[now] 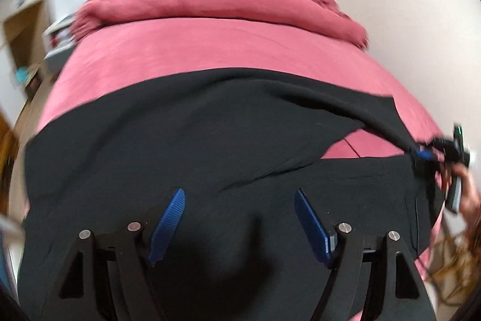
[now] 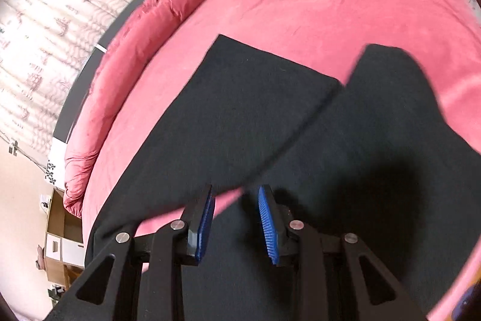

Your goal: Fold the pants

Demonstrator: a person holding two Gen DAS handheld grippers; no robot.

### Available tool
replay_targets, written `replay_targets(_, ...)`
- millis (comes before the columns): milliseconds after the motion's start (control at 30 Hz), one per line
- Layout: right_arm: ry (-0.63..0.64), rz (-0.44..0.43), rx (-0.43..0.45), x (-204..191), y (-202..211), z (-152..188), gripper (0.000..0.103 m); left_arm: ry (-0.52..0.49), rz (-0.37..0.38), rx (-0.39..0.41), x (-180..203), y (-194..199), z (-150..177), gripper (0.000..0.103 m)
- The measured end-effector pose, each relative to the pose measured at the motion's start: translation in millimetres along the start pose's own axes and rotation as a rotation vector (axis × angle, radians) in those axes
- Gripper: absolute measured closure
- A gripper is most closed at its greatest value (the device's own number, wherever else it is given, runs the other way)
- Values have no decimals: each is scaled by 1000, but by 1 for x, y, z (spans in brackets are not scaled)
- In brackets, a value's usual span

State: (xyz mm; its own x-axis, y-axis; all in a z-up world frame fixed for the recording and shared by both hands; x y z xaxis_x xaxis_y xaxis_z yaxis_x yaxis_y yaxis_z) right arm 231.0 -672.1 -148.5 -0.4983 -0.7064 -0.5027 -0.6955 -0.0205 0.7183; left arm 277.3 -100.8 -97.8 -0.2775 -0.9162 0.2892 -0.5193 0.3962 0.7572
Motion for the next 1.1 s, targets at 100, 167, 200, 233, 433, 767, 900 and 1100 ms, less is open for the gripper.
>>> replay_targets(100,-59,24,-23,14,-22,-13,71,-91,12,-5,36,-31,-18,27)
replay_targets(167,-108,14,-13,21,-30,-18,71,-150,9,-8,55,-51,-27,27)
replay_targets(200,-133,14,-1,25,-33,-23,70,-179,9,-11,63,-60,-30,26)
replay_targets(233,-154,10,17,28,-35,-28,70,-208,4,-14,70,-69,-32,25)
replay_targets(433,-242,-11,35,30,-32,-36,70,-273,30,-63,89,-106,-29,24)
replay_targets(767,64,305,-95,55,-51,-65,47,-316,62,-67,89,-136,-21,51)
replay_targets(900,184,264,-129,28,-73,-63,66,-328,80,-73,97,-137,-20,79)
replay_targets(1100,341,341,-80,-2,-52,-84,86,-285,122,-65,100,-121,-35,92)
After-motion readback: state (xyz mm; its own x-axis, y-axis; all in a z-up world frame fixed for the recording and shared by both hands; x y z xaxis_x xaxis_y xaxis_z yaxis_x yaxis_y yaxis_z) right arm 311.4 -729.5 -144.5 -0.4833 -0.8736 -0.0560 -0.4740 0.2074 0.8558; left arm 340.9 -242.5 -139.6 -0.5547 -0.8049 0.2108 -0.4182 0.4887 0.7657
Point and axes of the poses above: each gripper's, at about its wrist camera, not at the fingertips, and y roughly against the way its jaws point, x to its right, z to its underside, the point moved 10 cm from there along -y, roughly the way its jaws point, and after that the axes turned 10 degrees about y, right-handed, at the moved point
